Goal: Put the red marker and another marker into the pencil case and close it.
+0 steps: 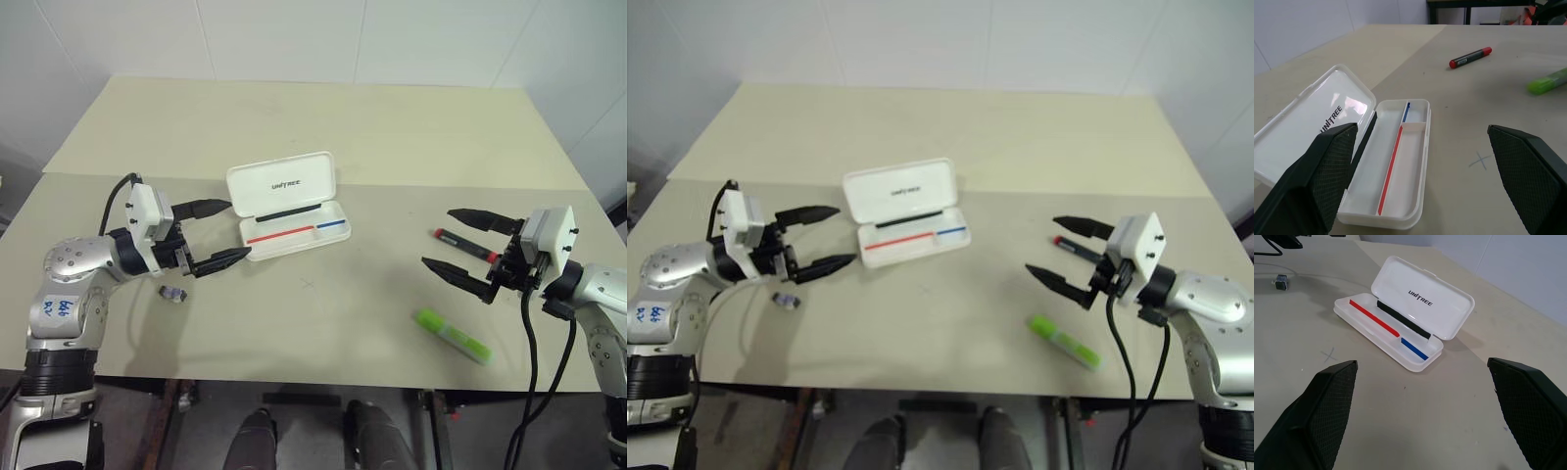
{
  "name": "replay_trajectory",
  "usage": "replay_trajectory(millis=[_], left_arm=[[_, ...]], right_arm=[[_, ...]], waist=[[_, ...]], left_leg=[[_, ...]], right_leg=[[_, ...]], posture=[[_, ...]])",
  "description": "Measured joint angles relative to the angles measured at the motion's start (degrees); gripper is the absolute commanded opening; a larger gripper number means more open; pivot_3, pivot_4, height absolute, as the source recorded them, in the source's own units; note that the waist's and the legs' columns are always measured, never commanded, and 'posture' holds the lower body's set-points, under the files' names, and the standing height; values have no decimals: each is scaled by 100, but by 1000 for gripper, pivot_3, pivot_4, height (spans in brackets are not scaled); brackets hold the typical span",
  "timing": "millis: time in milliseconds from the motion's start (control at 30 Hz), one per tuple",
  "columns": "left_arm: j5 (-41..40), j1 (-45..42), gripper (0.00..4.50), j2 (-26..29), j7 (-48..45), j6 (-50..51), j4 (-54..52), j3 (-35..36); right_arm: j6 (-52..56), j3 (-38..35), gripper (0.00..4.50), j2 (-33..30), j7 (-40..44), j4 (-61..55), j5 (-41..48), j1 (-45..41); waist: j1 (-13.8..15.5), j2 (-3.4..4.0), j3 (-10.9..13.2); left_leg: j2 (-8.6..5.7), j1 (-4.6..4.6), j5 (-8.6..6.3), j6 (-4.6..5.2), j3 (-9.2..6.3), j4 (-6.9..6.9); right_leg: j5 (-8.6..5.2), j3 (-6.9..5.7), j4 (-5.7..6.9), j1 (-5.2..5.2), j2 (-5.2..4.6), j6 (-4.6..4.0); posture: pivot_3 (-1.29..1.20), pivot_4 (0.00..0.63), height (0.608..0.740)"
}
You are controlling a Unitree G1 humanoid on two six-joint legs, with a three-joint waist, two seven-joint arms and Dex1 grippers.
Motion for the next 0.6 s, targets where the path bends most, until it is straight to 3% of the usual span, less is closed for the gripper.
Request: replay_trajectory(millis=[400, 500, 600], left_arm=[[356, -487, 4463, -218, -30, -393, 743, -331], [491, -564, 3885, -255, -113, -545, 925, -489], [576, -564, 2913, -255, -204, -622, 1080, -563]], right_arm=[[2, 117, 4500, -1, 57, 33, -55, -137], [2, 125, 4500, 2, 30, 28, -60, -141], [2, 145, 4500, 71, -55, -24, -68, -147]], waist=[[9, 0, 0], [2, 0, 0], [-18, 0, 0]], left_leg=[[-1, 1, 0, 0, -1, 3], [0, 1, 0, 0, -1, 2], [0, 3, 0, 0, -1, 2]], right_leg=[[1, 0, 5, 0, 1, 2], [1, 0, 6, 0, 1, 2], [1, 0, 11, 0, 2, 2]], posture=[[0, 150, 740], [0, 150, 740], [0, 150, 740]])
